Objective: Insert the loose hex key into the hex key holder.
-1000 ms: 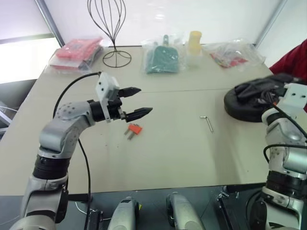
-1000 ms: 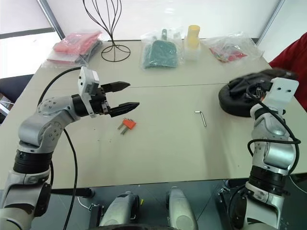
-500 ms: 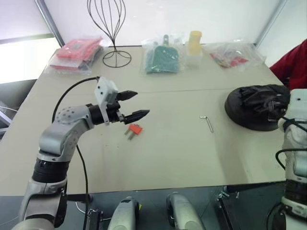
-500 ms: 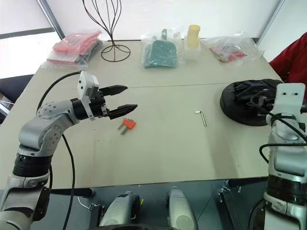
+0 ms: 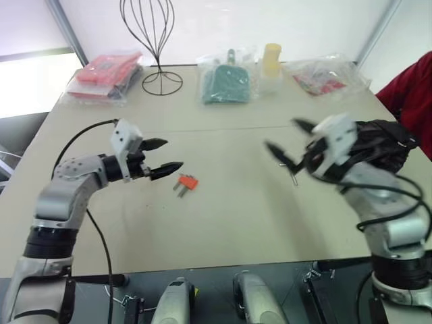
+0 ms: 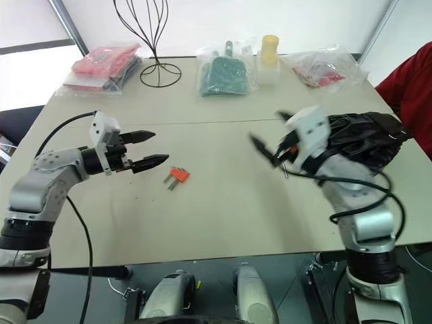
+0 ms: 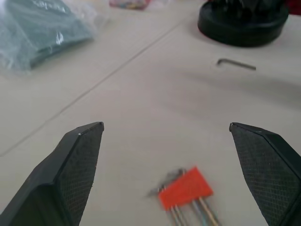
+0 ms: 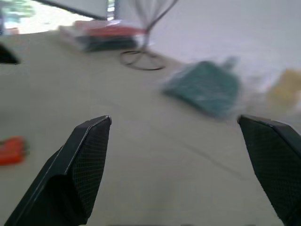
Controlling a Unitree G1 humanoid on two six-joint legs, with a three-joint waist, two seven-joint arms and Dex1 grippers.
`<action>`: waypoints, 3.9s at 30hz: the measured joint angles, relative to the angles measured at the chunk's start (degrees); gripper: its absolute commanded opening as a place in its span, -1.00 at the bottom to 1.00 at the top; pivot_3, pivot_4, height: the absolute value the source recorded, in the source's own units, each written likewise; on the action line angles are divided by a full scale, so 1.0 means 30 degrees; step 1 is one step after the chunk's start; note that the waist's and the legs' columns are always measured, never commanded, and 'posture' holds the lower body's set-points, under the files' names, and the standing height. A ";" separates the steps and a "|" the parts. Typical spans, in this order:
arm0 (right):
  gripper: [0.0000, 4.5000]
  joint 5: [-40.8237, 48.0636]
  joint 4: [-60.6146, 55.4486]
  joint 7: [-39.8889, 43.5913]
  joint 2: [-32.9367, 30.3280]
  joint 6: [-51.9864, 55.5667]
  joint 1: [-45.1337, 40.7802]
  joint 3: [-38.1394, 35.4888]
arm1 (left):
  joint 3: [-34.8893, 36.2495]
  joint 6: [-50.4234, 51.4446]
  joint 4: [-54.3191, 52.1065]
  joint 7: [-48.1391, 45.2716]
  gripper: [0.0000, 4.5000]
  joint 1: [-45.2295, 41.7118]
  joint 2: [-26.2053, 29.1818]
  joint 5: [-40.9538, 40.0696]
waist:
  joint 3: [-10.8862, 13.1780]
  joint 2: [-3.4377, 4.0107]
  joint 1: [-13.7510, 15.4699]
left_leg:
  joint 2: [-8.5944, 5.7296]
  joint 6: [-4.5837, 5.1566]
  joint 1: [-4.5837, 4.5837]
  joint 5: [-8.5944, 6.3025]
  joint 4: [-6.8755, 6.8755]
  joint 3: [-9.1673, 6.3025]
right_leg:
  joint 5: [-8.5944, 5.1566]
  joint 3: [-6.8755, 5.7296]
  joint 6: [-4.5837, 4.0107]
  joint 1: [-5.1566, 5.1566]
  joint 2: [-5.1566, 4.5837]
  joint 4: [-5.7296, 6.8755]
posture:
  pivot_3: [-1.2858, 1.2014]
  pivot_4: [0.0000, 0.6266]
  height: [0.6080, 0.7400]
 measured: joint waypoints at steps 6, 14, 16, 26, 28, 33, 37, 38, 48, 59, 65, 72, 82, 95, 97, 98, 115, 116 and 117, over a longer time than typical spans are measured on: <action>0.98 -0.1068 0.3362 0.1590 0.1813 -0.1227 -0.0760 0.3185 | 0.1255 0.0560 -0.0581 -0.1209 1.00 0.1707 0.2229 -0.0262 | 0.0003 -0.0018 0.0045 | 0.0008 -0.0001 -0.0005 0.0000 0.0006 -0.0001 | 0.0000 -0.0003 -0.0004 0.0001 -0.0015 -0.0004 | 0.03 -0.52 1.00; 0.98 -0.2369 0.7152 0.2328 0.4538 -0.2822 -0.2166 0.5469 | 0.2160 0.1569 -0.2249 -0.1054 1.00 0.2965 0.2609 -0.0887 | 0.0003 -0.0018 0.0039 | 0.0012 -0.0003 -0.0005 0.0000 0.0005 -0.0027 | 0.0002 -0.0013 -0.0003 -0.0005 -0.0019 0.0003 | 0.03 -0.52 1.00; 0.98 -0.2910 0.8008 0.2377 0.5142 -0.3395 -0.2382 0.5836 | 0.2218 0.1747 -0.2409 -0.0732 1.00 0.3007 0.2576 -0.0928 | 0.0003 -0.0017 0.0030 | 0.0011 -0.0003 -0.0004 0.0000 0.0005 -0.0027 | 0.0003 -0.0013 -0.0003 -0.0006 -0.0020 0.0005 | 0.03 -0.52 1.00; 0.98 -0.5193 1.0543 0.1651 0.7223 -0.5393 -0.2607 0.7110 | 0.2188 0.1857 -0.3089 0.0133 1.00 0.3140 0.2093 -0.0998 | 0.0002 -0.0019 0.0015 | 0.0005 -0.0007 -0.0003 0.0000 0.0005 -0.0059 | 0.0009 -0.0009 -0.0007 -0.0014 -0.0026 0.0014 | 0.03 -0.52 1.00; 0.98 -0.5674 1.1308 0.1357 0.7465 -0.5747 -0.2737 0.7138 | 0.2142 0.1857 -0.3089 0.0199 1.00 0.3089 0.1950 -0.0998 | 0.0002 -0.0019 -0.0004 | 0.0005 -0.0007 -0.0002 0.0000 0.0005 -0.0059 | 0.0011 -0.0009 -0.0009 -0.0014 -0.0023 0.0016 | 0.03 -0.52 1.00; 0.98 -0.6335 1.2946 0.0982 0.8110 -0.6562 -0.3639 0.7081 | 0.2026 0.1855 -0.3083 0.0387 1.00 0.2863 0.1768 -0.0989 | 0.0001 -0.0020 -0.0041 | 0.0009 -0.0007 0.0009 0.0000 0.0003 -0.0060 | 0.0014 -0.0009 -0.0015 -0.0015 -0.0009 0.0023 | 0.03 -0.52 1.00; 0.98 -0.6501 1.3649 0.0941 0.8537 -0.7090 -0.3901 0.6995 | 0.1990 0.1852 -0.3062 0.0477 1.00 0.2853 0.1601 -0.0967 | 0.0000 -0.0021 -0.0043 | 0.0011 -0.0007 0.0010 0.0000 0.0003 -0.0066 | 0.0016 -0.0009 -0.0017 -0.0015 -0.0007 0.0027 | 0.03 -0.52 1.00; 0.98 -0.6563 1.3791 0.0940 0.8671 -0.7168 -0.3948 0.6960 | 0.1989 0.1841 -0.3061 0.0508 1.00 0.2853 0.1587 -0.0949 | -0.0001 -0.0022 -0.0050 | 0.0012 -0.0007 0.0013 0.0000 0.0002 -0.0066 | 0.0017 -0.0008 -0.0019 -0.0015 -0.0007 0.0028 | 0.03 -0.52 1.00; -0.04 -0.7162 1.3939 0.1135 0.9032 -0.7787 -0.3808 0.7204 | 0.1982 0.1636 -0.3046 0.0919 1.00 0.2854 0.1171 -0.0496 | -0.0005 -0.0025 -0.0040 | 0.0013 -0.0007 0.0017 0.0000 0.0002 -0.0073 | 0.0020 -0.0008 -0.0023 -0.0014 -0.0004 0.0036 | 0.03 -0.52 1.00; -0.56 -0.7773 1.3962 0.1323 0.8842 -0.8539 -0.3742 0.7328 | 0.1892 0.1018 -0.2712 0.0967 1.00 0.2723 0.0748 -0.0057 | -0.0008 -0.0027 -0.0030 | 0.0012 -0.0008 0.0020 0.0000 0.0002 -0.0072 | 0.0021 -0.0008 -0.0025 -0.0013 -0.0004 0.0037 | 0.03 -0.52 1.00; -0.56 -0.9151 1.2576 0.2164 0.5508 -1.2628 -0.4566 0.7597 | 0.1094 0.1756 -0.1177 -0.0209 1.00 0.0931 0.0450 -0.0608 | 0.0015 -0.0015 0.0115 | -0.0033 -0.0018 -0.0018 0.0006 0.0043 -0.0035 | 0.0026 -0.0018 -0.0016 -0.0015 -0.0032 0.0033 | 0.03 -0.52 1.00; -0.56 -1.1530 1.3139 0.1388 0.1523 -2.1286 -0.8810 0.5916 | -0.0222 0.3556 0.3318 -0.3150 1.00 -0.5076 -0.1143 -0.1919 | 0.0003 -0.0049 -0.0009 | -0.0016 -0.0018 0.0008 0.0006 0.0012 -0.0043 | 0.0024 -0.0046 -0.0018 -0.0001 0.0019 0.0042 | 0.03 -0.52 1.00; -0.56 -1.5625 1.5705 -0.1864 -0.0307 -2.7065 -1.0178 0.6200 | -0.1347 0.1213 1.2715 -0.6443 1.00 -1.1272 -0.4577 -0.0344 | 0.0007 -0.0052 -0.0081 | -0.0028 -0.0018 -0.0013 0.0007 0.0009 -0.0007 | 0.0025 -0.0007 -0.0018 -0.0027 0.0020 0.0030 | 0.03 -0.52 1.00; -0.56 -1.6195 1.5683 -0.2818 -0.0422 -2.6893 -1.0102 0.6214 | -0.1574 -0.1091 1.6531 -0.8276 1.00 -1.2999 -0.6178 0.1382 | 0.0007 -0.0052 -0.0045 | -0.0028 -0.0017 -0.0017 0.0007 0.0017 -0.0014 | 0.0026 -0.0006 -0.0017 -0.0028 0.0020 0.0042 | 0.03 -0.52 1.00; -0.56 -1.6195 1.5674 -0.2811 -0.0385 -2.6756 -0.9991 0.6291 | -0.1573 -0.1112 1.6623 -0.8353 1.00 -1.2997 -0.6272 0.1495 | 0.0007 -0.0052 -0.0032 | -0.0028 -0.0018 -0.0017 0.0007 0.0020 -0.0015 | 0.0026 -0.0007 -0.0017 -0.0028 0.0020 0.0046 | 0.03 -0.52 1.00; -0.56 -1.6195 1.5662 -0.2809 -0.0358 -2.6681 -0.9957 0.6301 | -0.1572 -0.1124 1.6624 -0.8400 1.00 -1.2998 -0.6282 0.1509 | 0.0007 -0.0052 -0.0032 | -0.0028 -0.0017 -0.0017 0.0007 0.0021 -0.0014 | 0.0026 -0.0007 -0.0016 -0.0027 0.0020 0.0048 | 0.03 -0.52 1.00; -0.56 -1.6094 1.5036 -0.2815 -0.0203 -2.5752 -0.9393 0.6285 | -0.1548 -0.1612 1.6518 -0.9034 -0.99 -1.2994 -0.6706 0.1941 | 0.0007 -0.0052 -0.0030 | -0.0028 -0.0017 -0.0016 0.0007 0.0026 -0.0018 | 0.0026 -0.0007 -0.0016 -0.0028 0.0021 0.0058 | 0.03 -0.52 1.00; -0.56 -1.6094 1.4992 -0.2813 -0.0204 -2.5714 -0.9380 0.6285 | -0.1547 -0.1640 1.6518 -0.9033 -0.99 -1.2994 -0.6706 0.1944 | 0.0007 -0.0052 -0.0029 | -0.0028 -0.0018 -0.0016 0.0008 0.0027 -0.0016 | 0.0026 -0.0007 -0.0016 -0.0028 0.0020 0.0059 | 0.03 -0.52 1.00; -0.56 -1.6094 1.4960 -0.2813 -0.0204 -2.5685 -0.9364 0.6285 | -0.1547 -0.1665 1.6519 -0.9032 -0.99 -1.2994 -0.6706 0.1952 | 0.0007 -0.0052 -0.0026 | -0.0028 -0.0017 -0.0016 0.0008 0.0027 -0.0017 | 0.0026 -0.0007 -0.0017 -0.0028 0.0021 0.0059 | 0.03 -0.52 1.00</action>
